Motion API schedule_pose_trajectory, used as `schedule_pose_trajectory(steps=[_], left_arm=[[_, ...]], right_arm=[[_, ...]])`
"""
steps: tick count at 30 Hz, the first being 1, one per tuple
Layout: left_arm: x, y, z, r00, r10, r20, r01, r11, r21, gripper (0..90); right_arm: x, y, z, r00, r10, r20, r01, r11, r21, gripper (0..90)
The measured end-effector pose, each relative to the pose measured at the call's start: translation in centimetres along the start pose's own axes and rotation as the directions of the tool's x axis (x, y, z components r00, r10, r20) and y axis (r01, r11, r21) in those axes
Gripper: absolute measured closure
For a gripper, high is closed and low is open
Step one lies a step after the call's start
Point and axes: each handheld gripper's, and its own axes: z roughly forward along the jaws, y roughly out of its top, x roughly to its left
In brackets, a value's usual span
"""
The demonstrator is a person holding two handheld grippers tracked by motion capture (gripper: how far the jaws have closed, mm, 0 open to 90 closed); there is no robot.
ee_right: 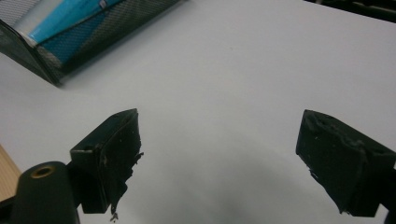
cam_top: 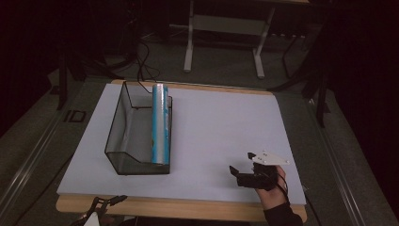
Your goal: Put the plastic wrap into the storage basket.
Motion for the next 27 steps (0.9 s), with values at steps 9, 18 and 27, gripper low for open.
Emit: schedule_pose_trajectory(steps=[9, 18, 27], left_arm=[[0.0, 0.0, 0.1, 1.0, 0.0, 0.002, 0.0, 1.0, 0.003, 0.1], [0.0, -0.1, 0.1, 1.0, 0.0, 0.005, 0.0, 1.0, 0.006, 0.1], [0.0, -0.1, 0.1, 1.0, -0.001, 0.007, 0.0, 0.9999, 0.012, 0.1]], right_arm=[[-1.2, -1.5, -0.9, 0.9997, 0.011, 0.02, -0.012, 1.0, 0.027, 13.6], [-1.5, -2.9, -1.5, 0.9996, 0.023, 0.017, -0.024, 0.998, 0.055, 13.6], [-2.1, -3.2, -1.2, 0.9995, 0.027, 0.017, -0.028, 0.999, 0.047, 14.1]])
